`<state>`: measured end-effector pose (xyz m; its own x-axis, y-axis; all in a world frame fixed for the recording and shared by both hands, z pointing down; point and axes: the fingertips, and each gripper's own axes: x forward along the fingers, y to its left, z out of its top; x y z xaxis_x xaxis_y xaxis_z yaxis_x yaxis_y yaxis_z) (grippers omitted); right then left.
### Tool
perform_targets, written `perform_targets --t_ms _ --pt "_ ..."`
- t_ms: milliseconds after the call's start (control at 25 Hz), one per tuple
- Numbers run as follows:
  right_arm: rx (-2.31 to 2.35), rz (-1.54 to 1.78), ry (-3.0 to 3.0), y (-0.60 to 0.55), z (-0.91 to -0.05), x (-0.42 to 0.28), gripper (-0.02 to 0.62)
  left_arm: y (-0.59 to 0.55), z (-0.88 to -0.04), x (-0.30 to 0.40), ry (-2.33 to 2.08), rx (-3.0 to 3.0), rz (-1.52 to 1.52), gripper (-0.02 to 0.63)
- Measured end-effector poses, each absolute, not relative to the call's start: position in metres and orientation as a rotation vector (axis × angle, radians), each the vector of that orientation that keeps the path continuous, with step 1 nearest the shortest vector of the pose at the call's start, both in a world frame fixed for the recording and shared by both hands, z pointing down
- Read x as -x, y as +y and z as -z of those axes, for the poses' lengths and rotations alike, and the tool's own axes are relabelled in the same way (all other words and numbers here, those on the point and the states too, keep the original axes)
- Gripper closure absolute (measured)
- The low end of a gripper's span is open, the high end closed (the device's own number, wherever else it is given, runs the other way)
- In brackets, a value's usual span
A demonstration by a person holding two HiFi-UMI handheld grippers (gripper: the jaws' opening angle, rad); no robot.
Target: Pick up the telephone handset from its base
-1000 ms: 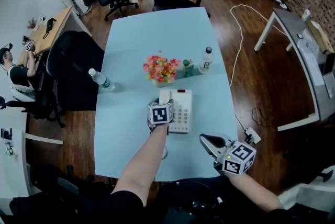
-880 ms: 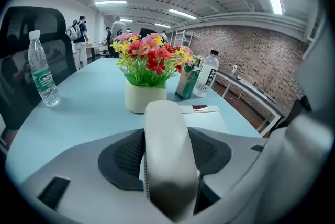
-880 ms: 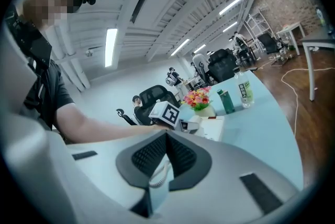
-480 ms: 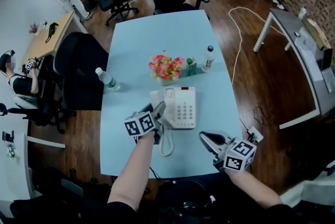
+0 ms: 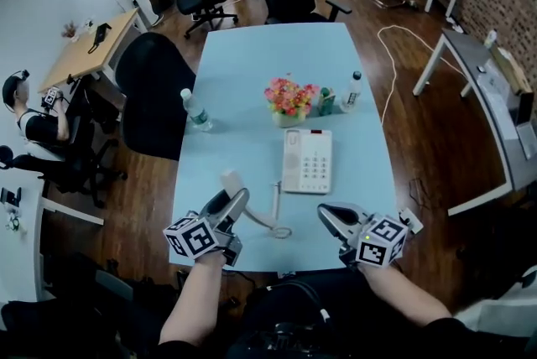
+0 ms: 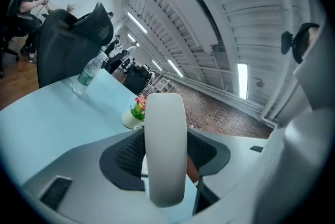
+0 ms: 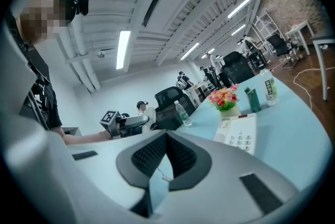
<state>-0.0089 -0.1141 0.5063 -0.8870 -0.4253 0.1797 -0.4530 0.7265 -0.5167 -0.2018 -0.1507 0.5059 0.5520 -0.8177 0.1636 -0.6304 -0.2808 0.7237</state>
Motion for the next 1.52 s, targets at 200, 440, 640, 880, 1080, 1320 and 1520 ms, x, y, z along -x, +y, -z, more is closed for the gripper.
perform_targets --t_ms 200,440,640,880,1080,1320,1520 --pt "-0.734 -0.858 -2.861 -0.101 -0.514 0.027 0.578 -0.107 -0.5 0.221 -1.107 -2.043 0.363 0.37" --pt "-0.754 -0.837 -2.851 -0.09 -0.521 0.042 0.578 -0.082 -0.492 0.253 -1.146 -2.056 0.354 0.37" --pt "-0.808 -0.779 -2.838 -0.089 -0.521 0.045 0.58 -0.073 -0.494 0.259 -1.126 -2.048 0.373 0.37" --pt "-0.818 -0.776 -2.835 -0.088 -0.521 0.045 0.58 -0.076 -0.493 0.254 -1.101 -2.059 0.384 0.37" --pt "-0.809 -0.757 -2.839 -0.089 -0.512 0.046 0.58 -0.078 -0.495 0.252 -1.101 -2.049 0.386 0.37" --pt "-0.771 -0.745 -2.826 -0.088 -0.516 0.045 0.58 -0.08 -0.497 0.25 -1.108 -2.044 0.39 0.37" --pt "-0.737 -0.728 -2.829 -0.086 -0.513 0.048 0.58 -0.081 -0.499 0.248 -1.106 -2.037 0.401 0.37"
